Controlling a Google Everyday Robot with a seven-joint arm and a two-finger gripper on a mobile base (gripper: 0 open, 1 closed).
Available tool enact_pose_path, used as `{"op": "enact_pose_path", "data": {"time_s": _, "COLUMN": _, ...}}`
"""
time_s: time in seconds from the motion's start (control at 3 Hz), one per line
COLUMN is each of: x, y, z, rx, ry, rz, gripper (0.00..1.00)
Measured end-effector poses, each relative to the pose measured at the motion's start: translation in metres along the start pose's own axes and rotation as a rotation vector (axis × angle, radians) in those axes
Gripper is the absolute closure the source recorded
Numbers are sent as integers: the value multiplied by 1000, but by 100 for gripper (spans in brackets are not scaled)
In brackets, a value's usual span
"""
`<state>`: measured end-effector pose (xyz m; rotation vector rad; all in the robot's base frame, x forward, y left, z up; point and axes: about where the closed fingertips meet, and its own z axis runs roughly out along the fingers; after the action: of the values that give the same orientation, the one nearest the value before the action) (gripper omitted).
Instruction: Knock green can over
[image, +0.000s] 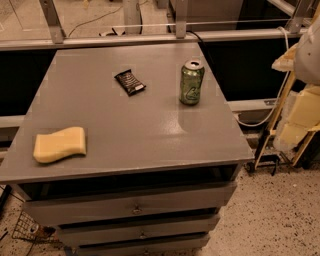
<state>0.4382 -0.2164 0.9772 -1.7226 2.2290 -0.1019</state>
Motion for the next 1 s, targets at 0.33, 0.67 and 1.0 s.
{"op": "enact_pose_path", "data": {"time_s": 0.33, "x": 0, "y": 0, "z": 0, "rx": 0, "ry": 0, "rz": 0, "gripper": 0}}
{"op": "enact_pose_path", "data": {"time_s": 0.67, "x": 0, "y": -8, "z": 3, "rx": 22, "ry": -31, "rz": 26, "gripper": 0}}
{"op": "enact_pose_path", "data": {"time_s": 1.0, "x": 1, "y": -42, "z": 16, "rx": 65, "ry": -127, "rz": 93, "gripper": 0}}
